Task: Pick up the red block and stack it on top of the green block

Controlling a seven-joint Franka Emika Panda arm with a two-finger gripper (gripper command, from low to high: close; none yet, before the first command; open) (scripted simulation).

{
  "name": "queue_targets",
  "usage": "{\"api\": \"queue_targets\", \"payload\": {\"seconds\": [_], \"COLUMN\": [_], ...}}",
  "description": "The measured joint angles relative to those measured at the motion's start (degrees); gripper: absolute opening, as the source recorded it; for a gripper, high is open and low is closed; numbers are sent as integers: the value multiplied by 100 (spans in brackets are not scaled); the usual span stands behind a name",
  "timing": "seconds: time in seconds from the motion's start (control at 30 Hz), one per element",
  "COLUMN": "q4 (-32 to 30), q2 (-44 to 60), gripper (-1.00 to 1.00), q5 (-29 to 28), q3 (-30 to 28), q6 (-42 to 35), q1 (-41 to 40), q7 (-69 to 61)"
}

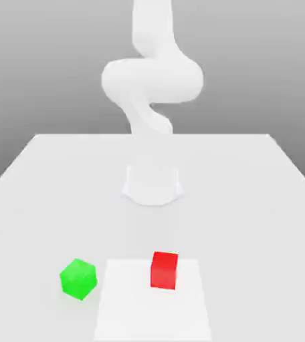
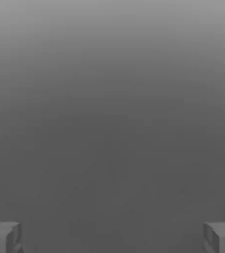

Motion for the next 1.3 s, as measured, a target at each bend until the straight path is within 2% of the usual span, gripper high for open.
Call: {"api": "queue_targets", "payload": {"seconds": [0.4,0.57,0.67,0.8,0.83,1.07,1.3], "q4": [-1783,-2619,-2723,-2631,-2606,-2600,-2782], "q2": [2441,3641,4285,5110,5312,5361,4093], "gripper": [0,0,0,0,-100,-100,-100], "q5": [-174,43,9,-331,-373,-402,77], "q3": [470,530,518,300,191,164,340], "q6": [1618,2419,2928,3623,3793,3841,2757], "q1": [-278,-233,-220,-83,16,38,-12], "q7": [828,1009,1110,1364,1392,1418,1060]}}
